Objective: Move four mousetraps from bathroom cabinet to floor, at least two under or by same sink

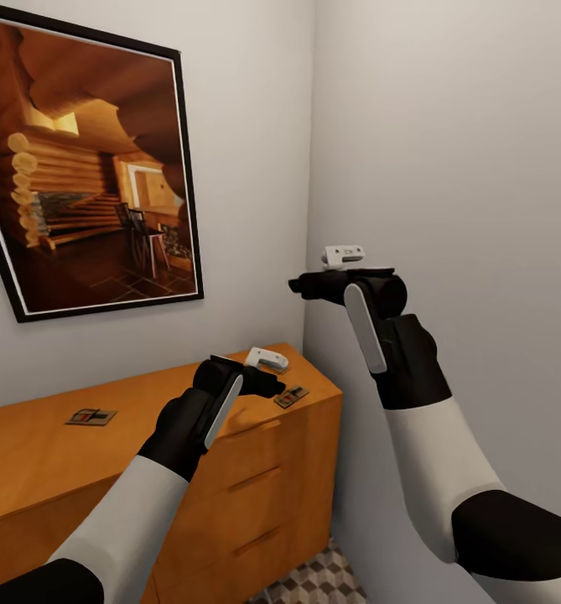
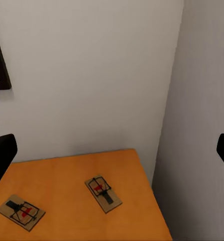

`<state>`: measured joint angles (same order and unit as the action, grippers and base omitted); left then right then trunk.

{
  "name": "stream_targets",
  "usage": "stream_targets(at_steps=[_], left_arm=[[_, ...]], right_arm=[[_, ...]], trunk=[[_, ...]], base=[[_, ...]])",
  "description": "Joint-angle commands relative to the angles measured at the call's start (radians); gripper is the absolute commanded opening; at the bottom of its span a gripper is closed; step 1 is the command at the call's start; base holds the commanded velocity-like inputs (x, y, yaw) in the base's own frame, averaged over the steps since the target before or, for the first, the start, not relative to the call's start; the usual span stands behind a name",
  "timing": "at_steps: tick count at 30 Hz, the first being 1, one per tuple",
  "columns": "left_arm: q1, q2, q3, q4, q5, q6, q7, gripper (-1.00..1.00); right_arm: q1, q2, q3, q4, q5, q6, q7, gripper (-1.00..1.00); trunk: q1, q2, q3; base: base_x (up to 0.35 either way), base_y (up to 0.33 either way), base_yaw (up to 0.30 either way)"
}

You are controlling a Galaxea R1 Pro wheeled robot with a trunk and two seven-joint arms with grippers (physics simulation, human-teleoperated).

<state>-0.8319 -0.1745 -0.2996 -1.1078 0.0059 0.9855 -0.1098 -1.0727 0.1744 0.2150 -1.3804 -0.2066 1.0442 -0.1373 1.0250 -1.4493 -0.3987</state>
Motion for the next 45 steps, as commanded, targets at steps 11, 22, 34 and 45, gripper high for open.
stream_targets(at_steps=[11,22,34,45], left_arm=[[0.000,0.000,0.002,-0.004,0.000,0.005,-0.002,1.00],[0.000,0.000,0.005,-0.004,0.000,0.006,-0.003,1.00],[0.000,0.000,0.005,-0.003,0.000,0.007,-0.004,1.00],[0.000,0.000,0.005,-0.003,0.000,0.007,-0.005,1.00]], right_arm=[[-0.001,0.000,0.025,-0.001,-0.014,0.003,-0.009,1.00],[-0.001,0.000,0.027,0.000,-0.017,0.003,-0.007,1.00],[-0.001,0.000,0.027,0.000,-0.018,0.003,-0.007,1.00],[-0.002,0.000,0.027,0.000,-0.019,0.003,-0.007,1.00]], trunk=[[0.000,-0.001,-0.001],[0.000,-0.001,-0.001],[0.000,-0.001,-0.001],[0.000,-0.001,-0.001]], base=[[0.000,0.000,-0.059],[0.000,0.000,-0.006],[0.050,0.000,0.000],[0.136,0.000,0.000]])
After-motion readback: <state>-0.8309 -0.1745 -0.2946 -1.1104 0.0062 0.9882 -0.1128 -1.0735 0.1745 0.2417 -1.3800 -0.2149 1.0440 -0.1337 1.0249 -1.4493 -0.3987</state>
